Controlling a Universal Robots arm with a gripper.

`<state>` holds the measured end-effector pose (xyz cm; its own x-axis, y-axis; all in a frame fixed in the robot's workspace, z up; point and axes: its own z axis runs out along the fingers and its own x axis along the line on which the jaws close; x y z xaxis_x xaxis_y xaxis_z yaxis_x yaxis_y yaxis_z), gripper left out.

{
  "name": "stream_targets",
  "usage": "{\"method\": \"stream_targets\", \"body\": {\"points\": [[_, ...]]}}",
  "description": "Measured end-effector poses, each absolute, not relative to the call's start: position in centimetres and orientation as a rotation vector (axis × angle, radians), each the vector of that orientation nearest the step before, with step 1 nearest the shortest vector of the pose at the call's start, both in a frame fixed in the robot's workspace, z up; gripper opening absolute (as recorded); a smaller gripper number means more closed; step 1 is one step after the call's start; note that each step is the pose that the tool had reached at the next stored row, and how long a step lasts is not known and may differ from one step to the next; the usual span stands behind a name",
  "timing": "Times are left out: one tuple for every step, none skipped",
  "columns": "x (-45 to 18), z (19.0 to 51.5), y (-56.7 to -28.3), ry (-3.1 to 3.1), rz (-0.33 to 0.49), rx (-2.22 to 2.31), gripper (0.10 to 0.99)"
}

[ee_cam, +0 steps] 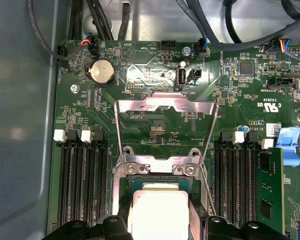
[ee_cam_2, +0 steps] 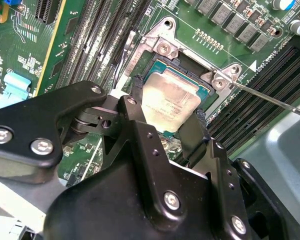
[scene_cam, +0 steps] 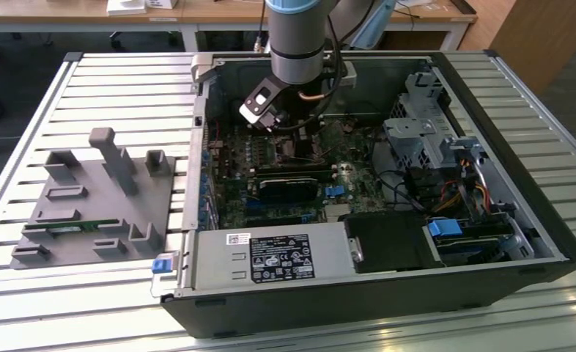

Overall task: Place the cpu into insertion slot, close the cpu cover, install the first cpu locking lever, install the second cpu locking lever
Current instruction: 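Place the cpu into insertion slot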

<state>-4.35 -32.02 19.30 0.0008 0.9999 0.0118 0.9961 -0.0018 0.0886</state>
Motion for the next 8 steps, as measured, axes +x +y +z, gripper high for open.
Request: {"method": "stream_targets", "body": {"points": [[-4.35, 19.30, -32.02, 2.180, 0.110, 2.183, 0.533], [-4.35, 19.29, -32.02, 2.180, 0.110, 2.183, 0.533], [-4.35, 19.29, -32.02, 2.180, 0.110, 2.183, 0.533], [-4.35, 19.28, -32.01, 2.180, 0.110, 2.183, 0.545], [-4.35, 19.28, -32.01, 2.180, 0.110, 2.183, 0.545], [-4.35, 19.28, -32.01, 2.180, 0.110, 2.183, 0.608], [-4.35, 19.28, -32.02, 2.180, 0.110, 2.183, 0.608], [-4.35, 19.28, -32.02, 2.180, 0.110, 2.183, 0.608]]}}
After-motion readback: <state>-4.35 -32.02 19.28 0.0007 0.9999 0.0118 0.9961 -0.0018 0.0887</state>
